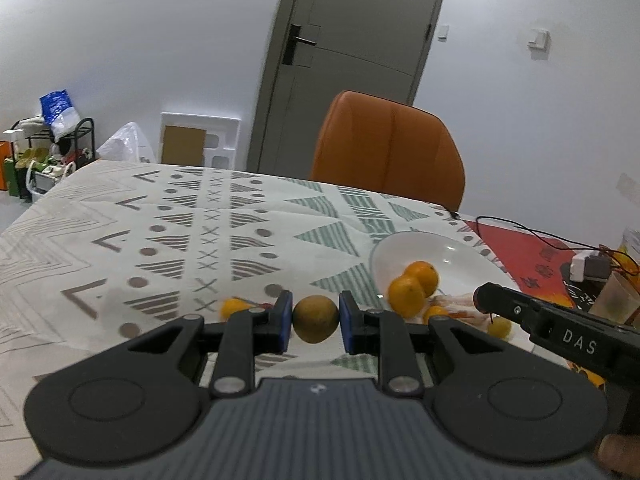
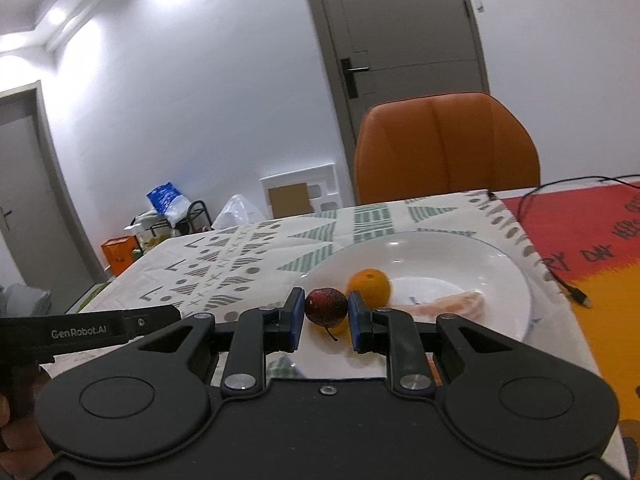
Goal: Organize fruits
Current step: 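Carry the yellow fruit in the left gripper and the red plum in the right gripper to the bowl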
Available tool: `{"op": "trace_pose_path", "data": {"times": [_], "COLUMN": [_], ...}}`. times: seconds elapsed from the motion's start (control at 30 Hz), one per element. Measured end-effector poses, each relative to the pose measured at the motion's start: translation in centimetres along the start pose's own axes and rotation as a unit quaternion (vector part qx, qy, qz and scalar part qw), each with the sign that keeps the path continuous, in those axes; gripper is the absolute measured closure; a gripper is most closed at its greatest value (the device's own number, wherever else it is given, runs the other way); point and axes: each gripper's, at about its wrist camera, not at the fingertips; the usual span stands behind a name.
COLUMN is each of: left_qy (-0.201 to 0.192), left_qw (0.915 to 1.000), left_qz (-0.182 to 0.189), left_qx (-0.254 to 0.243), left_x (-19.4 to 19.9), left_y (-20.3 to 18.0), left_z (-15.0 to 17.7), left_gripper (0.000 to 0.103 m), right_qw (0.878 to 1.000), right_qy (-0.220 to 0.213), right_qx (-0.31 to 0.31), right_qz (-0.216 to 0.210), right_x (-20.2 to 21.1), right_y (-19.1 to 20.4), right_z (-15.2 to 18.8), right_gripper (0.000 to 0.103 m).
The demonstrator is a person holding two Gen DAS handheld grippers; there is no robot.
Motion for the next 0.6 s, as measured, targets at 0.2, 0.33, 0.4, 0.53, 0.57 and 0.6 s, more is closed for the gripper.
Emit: {"op": "trace_pose_path", "data": {"times": [0.2,0.33,0.4,0.53,0.57,0.6], "left_qy": [0.001,0.001,0.001,0.004,0.004,0.004], "left_qw": [0.9999,0.9996,0.9995,0.9994,0.9993,0.9993], "left_qz": [0.014,0.020,0.023,0.025,0.026,0.026], "left_qx": [-0.010,-0.017,-0.020,-0.024,-0.025,-0.027], "left_x": [-0.7,-1.1,-1.3,-1.8,-1.9,-2.1], "left_y": [-1.9,-2.9,-3.4,-4.0,-4.2,-4.3], "left_z": [-0.1,-0.2,-0.2,0.0,0.0,-0.1], "left_gripper": [0.080,0.080,0.080,0.080,0.080,0.080], "right_qw": [1.000,1.000,0.999,0.999,0.999,0.999], "right_qy": [-0.005,-0.008,-0.008,-0.011,-0.012,-0.013], "right_qx": [-0.011,-0.019,-0.026,-0.030,-0.031,-0.031], "right_qz": [0.012,0.023,0.025,0.031,0.032,0.033], "right_x": [0.4,0.6,0.6,0.6,0.7,0.7], "right_y": [-1.9,-3.1,-3.8,-4.8,-5.1,-5.3], "right_z": [-0.3,-0.3,-0.3,-0.5,-0.5,-0.5], "right_gripper": [0.081,0.081,0.081,0.081,0.081,0.081]}}
Point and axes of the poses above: each gripper's, at about its wrist camera, not at the fingertips, and x roughly against the way its jaws point, y to its left, z to its underside, and after that the axes turned 13 degrees about -y, right-handed
